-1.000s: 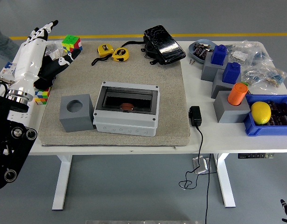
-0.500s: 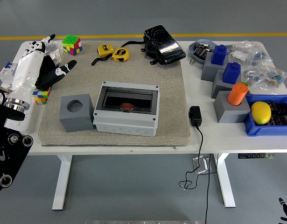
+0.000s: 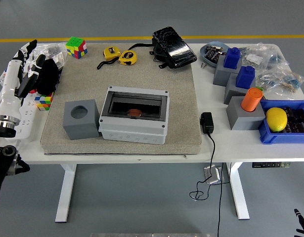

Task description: Fetch the battery,place it into the box,close the lid of the box

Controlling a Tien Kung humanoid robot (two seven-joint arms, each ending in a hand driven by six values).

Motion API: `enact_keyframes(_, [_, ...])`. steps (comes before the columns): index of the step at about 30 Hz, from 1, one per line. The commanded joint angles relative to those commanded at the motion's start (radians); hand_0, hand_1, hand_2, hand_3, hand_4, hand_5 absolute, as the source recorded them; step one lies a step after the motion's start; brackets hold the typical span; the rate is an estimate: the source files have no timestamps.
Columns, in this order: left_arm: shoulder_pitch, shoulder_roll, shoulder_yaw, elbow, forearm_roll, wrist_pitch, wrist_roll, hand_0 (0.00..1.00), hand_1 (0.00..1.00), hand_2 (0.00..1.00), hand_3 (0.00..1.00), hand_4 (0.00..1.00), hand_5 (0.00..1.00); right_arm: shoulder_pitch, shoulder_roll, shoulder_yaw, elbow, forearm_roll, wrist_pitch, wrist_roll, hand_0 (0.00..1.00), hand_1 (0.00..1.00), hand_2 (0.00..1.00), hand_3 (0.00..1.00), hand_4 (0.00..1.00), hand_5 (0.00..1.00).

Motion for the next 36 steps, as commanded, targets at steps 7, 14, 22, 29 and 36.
enact_keyframes(7, [0.043, -0.042, -0.059, -0.013, -0.105, -0.047, 0.001, 0.964, 0.953, 0.900, 0.902, 0.998, 0.998, -0.003, 0.001, 0.000, 0.000, 0.002, -0.001, -0.001, 0.843, 0.801, 0.767, 0.798, 0.998, 0.998])
enact_keyframes(14, [0.068, -0.073, -0.076, -0.024, -0.150, -0.055, -0.006, 0.968, 0.955, 0.898, 0.904, 0.998, 0.998, -0.004, 0.007, 0.002, 0.000, 0.003, -0.001, 0.000, 0.843, 0.801, 0.767, 0.798, 0.998, 0.998])
enact_keyframes(22, [0.075, -0.080, -0.074, -0.030, -0.149, -0.049, 0.001, 0.968, 0.954, 0.898, 0.906, 0.998, 0.998, 0.000, 0.007, -0.005, 0.000, 0.009, -0.002, 0.001, 0.842, 0.801, 0.767, 0.798, 0.998, 0.998])
enact_keyframes(29, [0.076, -0.086, -0.073, -0.035, -0.141, -0.041, 0.001, 0.967, 0.951, 0.898, 0.906, 0.998, 0.998, -0.002, 0.008, 0.001, 0.000, 0.008, -0.002, 0.000, 0.842, 0.801, 0.767, 0.798, 0.998, 0.998])
enact_keyframes(36, [0.078, -0.085, -0.073, -0.041, -0.131, -0.037, 0.003, 0.967, 0.951, 0.898, 0.908, 0.998, 0.998, -0.002, 0.011, -0.001, 0.000, 0.011, -0.002, 0.002, 0.842, 0.801, 0.767, 0.798, 0.998, 0.998])
